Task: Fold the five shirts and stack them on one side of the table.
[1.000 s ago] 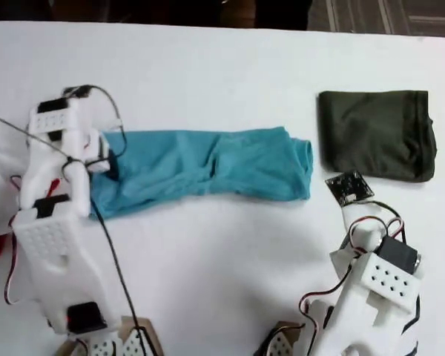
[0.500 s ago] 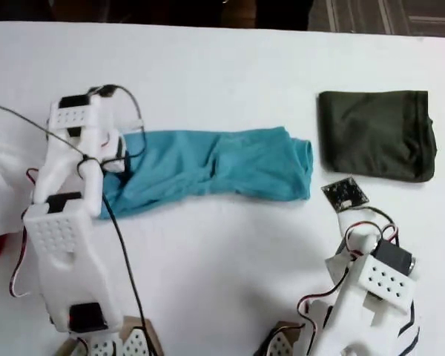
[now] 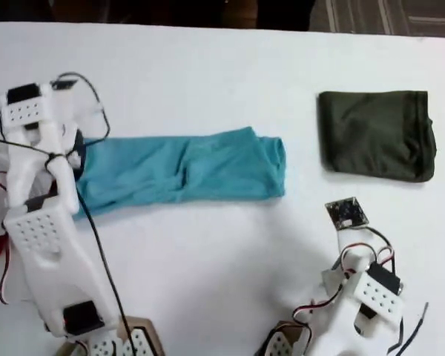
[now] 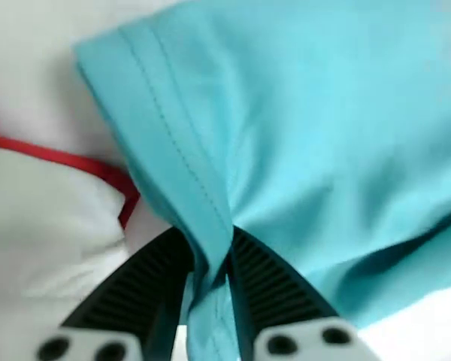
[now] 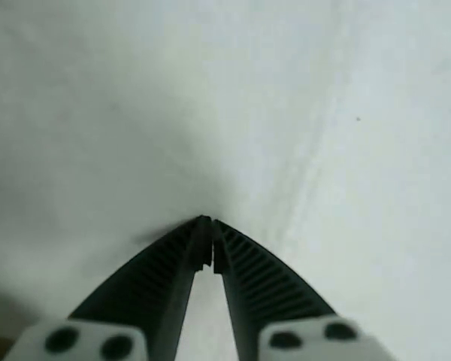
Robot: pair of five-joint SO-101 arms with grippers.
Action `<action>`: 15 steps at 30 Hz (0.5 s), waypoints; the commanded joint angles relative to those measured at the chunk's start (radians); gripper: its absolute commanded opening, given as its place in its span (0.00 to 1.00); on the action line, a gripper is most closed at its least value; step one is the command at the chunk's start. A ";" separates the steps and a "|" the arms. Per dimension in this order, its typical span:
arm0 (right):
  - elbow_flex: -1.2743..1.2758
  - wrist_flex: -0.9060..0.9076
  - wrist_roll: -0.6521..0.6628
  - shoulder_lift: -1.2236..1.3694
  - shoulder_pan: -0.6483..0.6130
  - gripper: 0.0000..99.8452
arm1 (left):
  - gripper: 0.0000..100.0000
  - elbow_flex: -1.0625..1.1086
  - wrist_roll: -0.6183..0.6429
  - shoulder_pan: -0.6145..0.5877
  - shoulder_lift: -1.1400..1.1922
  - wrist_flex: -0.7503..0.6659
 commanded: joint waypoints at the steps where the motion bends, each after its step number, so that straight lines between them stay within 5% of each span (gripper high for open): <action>1: 0.002 -0.050 0.000 -0.022 0.045 0.02 | 0.03 -0.051 -0.006 0.034 -0.066 0.035; 7: 0.012 -0.054 0.000 -0.022 0.045 0.02 | 0.03 0.051 0.066 0.186 -0.124 0.035; 15: 0.014 -0.082 -0.106 -0.022 0.045 0.02 | 0.03 0.105 0.112 0.546 -0.367 0.032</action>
